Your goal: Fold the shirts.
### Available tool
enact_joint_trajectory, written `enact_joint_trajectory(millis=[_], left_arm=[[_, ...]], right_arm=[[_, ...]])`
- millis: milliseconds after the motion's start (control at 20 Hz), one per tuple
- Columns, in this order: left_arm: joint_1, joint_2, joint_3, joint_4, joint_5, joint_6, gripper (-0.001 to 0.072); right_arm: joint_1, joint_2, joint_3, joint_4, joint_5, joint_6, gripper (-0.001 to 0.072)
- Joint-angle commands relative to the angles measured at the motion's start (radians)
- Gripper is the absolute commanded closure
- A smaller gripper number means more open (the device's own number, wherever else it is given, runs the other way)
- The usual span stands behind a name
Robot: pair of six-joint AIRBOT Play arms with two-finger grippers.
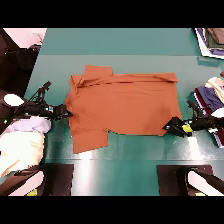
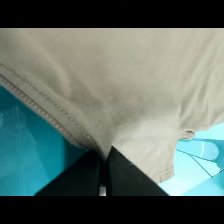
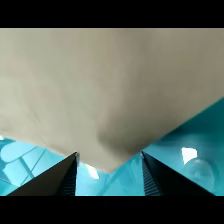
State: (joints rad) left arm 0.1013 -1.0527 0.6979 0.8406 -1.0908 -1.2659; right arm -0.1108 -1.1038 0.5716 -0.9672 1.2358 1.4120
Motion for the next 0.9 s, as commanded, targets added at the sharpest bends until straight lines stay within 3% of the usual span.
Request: enact_joint_trajectory(millis=[0, 50, 100, 350, 850], left_arm=[[0.0, 0.0, 0.002, 0.0, 0.0, 0.002, 0.0681], [0.0, 0.0, 0.002, 0.0, -0.001, 0.002, 0.0681], [0.0, 0.001, 0.003, 0.0, -0.001, 0.002, 0.0682], [0.0, 0.082, 0.139, 0.004, 0.008, -0.004, 0.0682], [0.0, 0.202, 1.11, 0.003, -0.112, -0.018, 0.0681]], right_arm=[[0.002, -0.039, 0.009, -0.001, -0.026, -0.001, 0.0411], [0.001, -0.045, 0.009, -0.001, -0.03, -0.016, 0.0585], [0.001, -0.046, 0.009, 0.0, -0.034, -0.037, 0.0685], [0.001, 0.121, 0.122, -0.001, -0.04, -0.04, 0.0698], [0.001, 0.421, 0.856, -0.003, -0.092, -0.04, 0.0698]])
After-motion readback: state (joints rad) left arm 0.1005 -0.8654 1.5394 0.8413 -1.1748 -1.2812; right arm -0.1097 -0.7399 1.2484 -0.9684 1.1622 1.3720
